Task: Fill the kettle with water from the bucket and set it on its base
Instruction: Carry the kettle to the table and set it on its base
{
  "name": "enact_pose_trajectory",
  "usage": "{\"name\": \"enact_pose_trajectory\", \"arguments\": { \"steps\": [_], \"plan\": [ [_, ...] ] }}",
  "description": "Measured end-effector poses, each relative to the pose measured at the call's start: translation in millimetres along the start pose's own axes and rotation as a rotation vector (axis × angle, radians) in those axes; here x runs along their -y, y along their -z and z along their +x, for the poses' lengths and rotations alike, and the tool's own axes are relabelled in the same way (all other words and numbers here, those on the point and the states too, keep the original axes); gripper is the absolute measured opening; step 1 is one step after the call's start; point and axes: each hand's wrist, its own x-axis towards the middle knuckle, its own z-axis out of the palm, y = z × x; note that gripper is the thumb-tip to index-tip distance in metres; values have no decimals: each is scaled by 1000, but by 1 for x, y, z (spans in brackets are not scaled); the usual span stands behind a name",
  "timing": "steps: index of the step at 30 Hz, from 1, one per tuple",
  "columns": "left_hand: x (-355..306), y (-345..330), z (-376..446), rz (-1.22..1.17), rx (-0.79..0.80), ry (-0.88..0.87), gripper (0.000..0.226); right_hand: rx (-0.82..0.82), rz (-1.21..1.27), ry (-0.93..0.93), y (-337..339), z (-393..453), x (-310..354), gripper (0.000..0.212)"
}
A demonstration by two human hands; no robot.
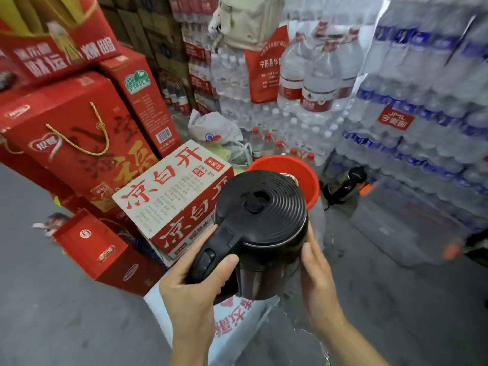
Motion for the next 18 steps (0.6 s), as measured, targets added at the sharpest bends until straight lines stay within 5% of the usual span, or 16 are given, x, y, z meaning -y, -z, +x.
{"name": "enact_pose_trajectory", "arguments": {
  "steps": [7, 9, 18],
  "plan": [
    [-70, -70, -32, -12, 179, -36, 75, -124, -39, 126, 47, -27, 102, 76],
    [-84, -90, -41, 4, 247, -50, 68, -161, -74, 153, 63, -37, 128, 61],
    [-122, -192, -82, -99, 602, 20, 50, -480, -117, 287, 126, -90, 212, 57]
  ]
}}
